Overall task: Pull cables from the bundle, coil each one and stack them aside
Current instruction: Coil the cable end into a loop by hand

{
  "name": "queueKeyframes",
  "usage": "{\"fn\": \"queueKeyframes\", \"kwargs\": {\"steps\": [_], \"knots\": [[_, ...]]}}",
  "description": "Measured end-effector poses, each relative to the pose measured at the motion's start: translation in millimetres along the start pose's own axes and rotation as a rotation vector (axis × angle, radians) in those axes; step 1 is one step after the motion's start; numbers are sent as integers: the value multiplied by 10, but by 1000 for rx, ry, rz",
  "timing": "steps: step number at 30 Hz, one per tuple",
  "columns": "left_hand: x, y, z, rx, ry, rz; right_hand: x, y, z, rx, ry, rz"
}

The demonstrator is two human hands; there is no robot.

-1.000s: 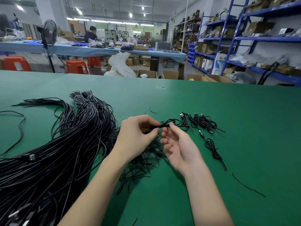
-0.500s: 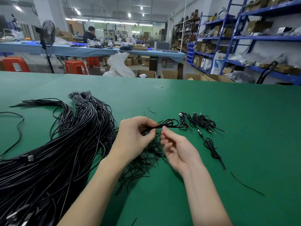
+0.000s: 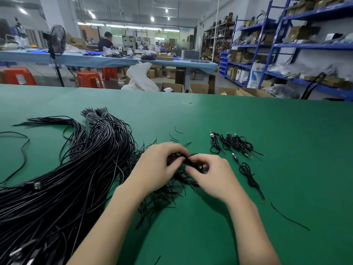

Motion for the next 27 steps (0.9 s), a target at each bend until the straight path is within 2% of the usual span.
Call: {"fn": "queueKeyframes", "kwargs": {"steps": [4, 7, 10, 12, 14, 17, 21, 24, 27], "knots": [[147, 35, -221, 201, 77, 175, -171, 7, -5, -49, -371, -56], [188, 78, -364, 368, 141, 237, -224, 17, -6, -88, -528, -88], [266, 162, -461, 497, 310, 418, -255, 29, -10, -113, -650, -91], [232, 220, -546, 604, 476, 469, -270, 23, -10, -135, -730, -87], [83, 208, -600, 671, 666, 379, -292, 20, -20, -145, -766, -100], [-144, 121, -468, 603, 831, 174, -316, 27, -33, -142, -713, -112], [-147, 89, -417, 529, 767, 159, -289, 35, 19, -170, -699, -95], [-166, 104, -397, 507, 741, 111, -162, 6, 95, -168, -678, 6], [-193, 102, -323, 454, 725, 71, -164, 8, 46, -147, -785, 2]]}}
Point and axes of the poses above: each hand's wrist, its own y-axis away from the middle knuckle, its own x-axis out of the back of the hand, z = x × y, the point moved 10 cm from there along -y, towards the middle knuckle, and after that the axes turned 8 degrees about y, right-handed, at the moved point
